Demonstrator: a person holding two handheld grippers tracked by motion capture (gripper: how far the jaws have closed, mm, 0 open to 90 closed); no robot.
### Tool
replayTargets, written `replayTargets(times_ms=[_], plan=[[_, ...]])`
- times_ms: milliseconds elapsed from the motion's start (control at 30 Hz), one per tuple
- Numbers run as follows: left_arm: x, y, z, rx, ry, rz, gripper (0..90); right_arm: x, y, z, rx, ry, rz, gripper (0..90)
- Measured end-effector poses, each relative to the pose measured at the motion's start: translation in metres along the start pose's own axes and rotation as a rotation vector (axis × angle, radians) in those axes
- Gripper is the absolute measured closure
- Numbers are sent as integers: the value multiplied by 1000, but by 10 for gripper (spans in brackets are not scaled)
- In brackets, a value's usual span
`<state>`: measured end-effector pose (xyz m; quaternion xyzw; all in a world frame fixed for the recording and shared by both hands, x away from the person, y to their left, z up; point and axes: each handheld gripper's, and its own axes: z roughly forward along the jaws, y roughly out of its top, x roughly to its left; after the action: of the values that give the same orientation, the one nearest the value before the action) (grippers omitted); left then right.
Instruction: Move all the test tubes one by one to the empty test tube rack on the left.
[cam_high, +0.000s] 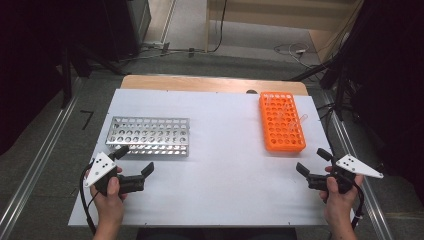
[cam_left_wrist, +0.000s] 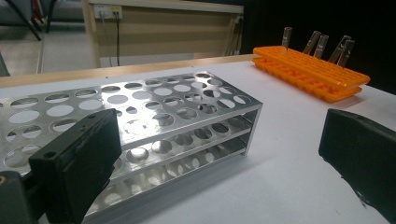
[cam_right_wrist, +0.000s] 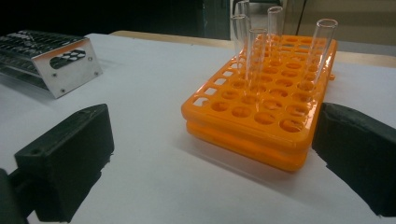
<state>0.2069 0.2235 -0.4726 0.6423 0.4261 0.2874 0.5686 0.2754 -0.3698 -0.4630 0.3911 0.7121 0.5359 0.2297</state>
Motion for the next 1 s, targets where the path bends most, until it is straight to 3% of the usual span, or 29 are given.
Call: replayTargets(times_ms=[300, 400, 533, 700, 867, 1000], plan=[[-5, 1, 6, 7, -23, 4, 0, -2, 9, 0, 14, 5, 48, 0], [-7, 2, 7, 9, -31, 11, 0, -2, 15, 3, 24, -14, 45, 50], [-8, 3, 6, 4, -32, 9, 0, -1, 20, 13, 40, -62, 54, 211], [-9, 5, 7, 4, -41, 7, 0, -6, 27, 31, 79, -84, 70, 460], [-12, 5, 9, 6, -37, 4, 0, -14, 28, 53, 123, -105, 58, 582], [-13, 6, 10, 20, -31, 5, 0, -19, 29, 69, 136, -100, 52, 629]])
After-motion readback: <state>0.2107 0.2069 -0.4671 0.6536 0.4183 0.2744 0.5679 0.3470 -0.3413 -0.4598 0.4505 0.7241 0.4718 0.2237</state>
